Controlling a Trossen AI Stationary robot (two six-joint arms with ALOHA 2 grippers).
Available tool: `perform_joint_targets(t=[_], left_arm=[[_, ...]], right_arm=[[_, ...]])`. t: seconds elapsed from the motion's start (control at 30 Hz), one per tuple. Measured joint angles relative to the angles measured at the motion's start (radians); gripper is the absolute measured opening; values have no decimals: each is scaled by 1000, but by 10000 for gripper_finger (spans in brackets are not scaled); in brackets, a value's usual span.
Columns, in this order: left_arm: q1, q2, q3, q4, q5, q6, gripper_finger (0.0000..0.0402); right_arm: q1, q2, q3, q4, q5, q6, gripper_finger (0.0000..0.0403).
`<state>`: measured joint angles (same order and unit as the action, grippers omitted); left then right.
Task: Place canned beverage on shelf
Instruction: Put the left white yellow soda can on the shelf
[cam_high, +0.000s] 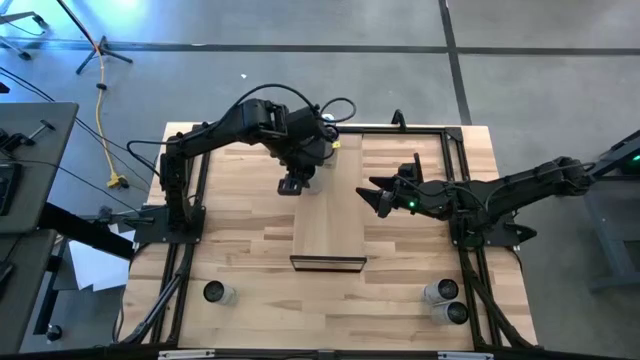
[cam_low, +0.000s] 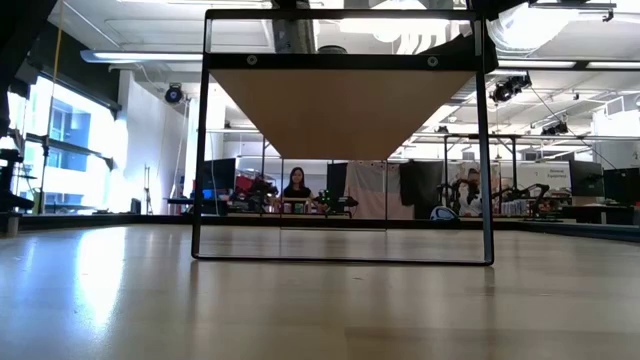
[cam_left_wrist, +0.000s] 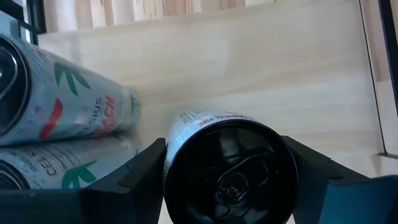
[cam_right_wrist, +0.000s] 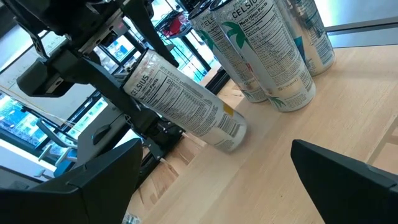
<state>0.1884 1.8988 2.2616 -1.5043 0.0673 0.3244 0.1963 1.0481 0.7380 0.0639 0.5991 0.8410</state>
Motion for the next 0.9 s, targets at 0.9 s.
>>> perform_joint_targets(t=[0.9], left_arm=[[-6,6,0,-52,27,27,271]], right_arm=[[0,0,0,-1,0,15,397]])
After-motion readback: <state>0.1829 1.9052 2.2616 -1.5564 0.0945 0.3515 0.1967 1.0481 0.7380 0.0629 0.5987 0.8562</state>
